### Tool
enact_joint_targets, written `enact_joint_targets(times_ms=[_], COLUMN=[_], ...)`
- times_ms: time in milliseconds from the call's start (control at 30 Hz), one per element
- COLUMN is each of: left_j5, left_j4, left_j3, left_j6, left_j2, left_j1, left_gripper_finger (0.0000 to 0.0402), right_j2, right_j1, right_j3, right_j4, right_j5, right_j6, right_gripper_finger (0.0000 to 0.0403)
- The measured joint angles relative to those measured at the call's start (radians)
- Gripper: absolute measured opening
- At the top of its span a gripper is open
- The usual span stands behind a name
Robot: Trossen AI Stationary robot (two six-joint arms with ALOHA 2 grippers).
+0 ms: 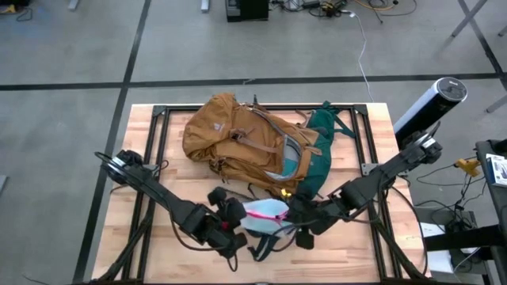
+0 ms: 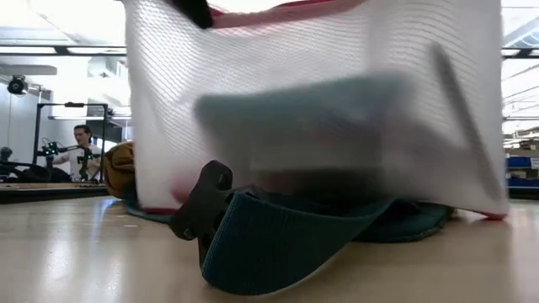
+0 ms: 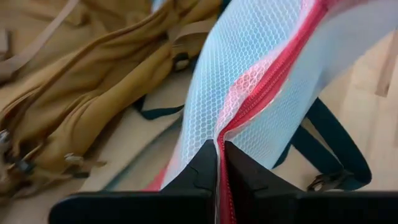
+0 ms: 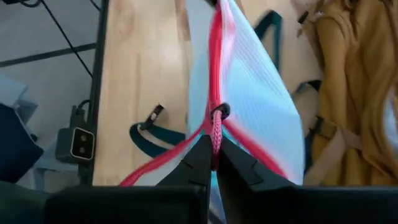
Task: Unpack backpack
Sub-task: Close the pink zip bag
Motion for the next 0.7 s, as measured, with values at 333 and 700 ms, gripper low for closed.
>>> enact_joint_targets(times_ms=[333, 700], left_j5=[-0.003, 0.057], left_j4=[-0.301, -0.532], left_j3=[0.000, 0.000], left_j6=[-0.239, -0.468], left_j2=[-0.099, -0.184], left_j1=[-0.062, -0.198], left_gripper_finger=[0.0000, 0.0000], right_j2=[-0.112, -0.176], right_j1=[0.109, 0.157], right_j3=[0.000, -0.002], right_j4=[-0.076, -0.141], right_j5=[0.037, 0.148], right_j6=[0.074, 0.092], right_gripper_finger=[0.0001, 0.0004])
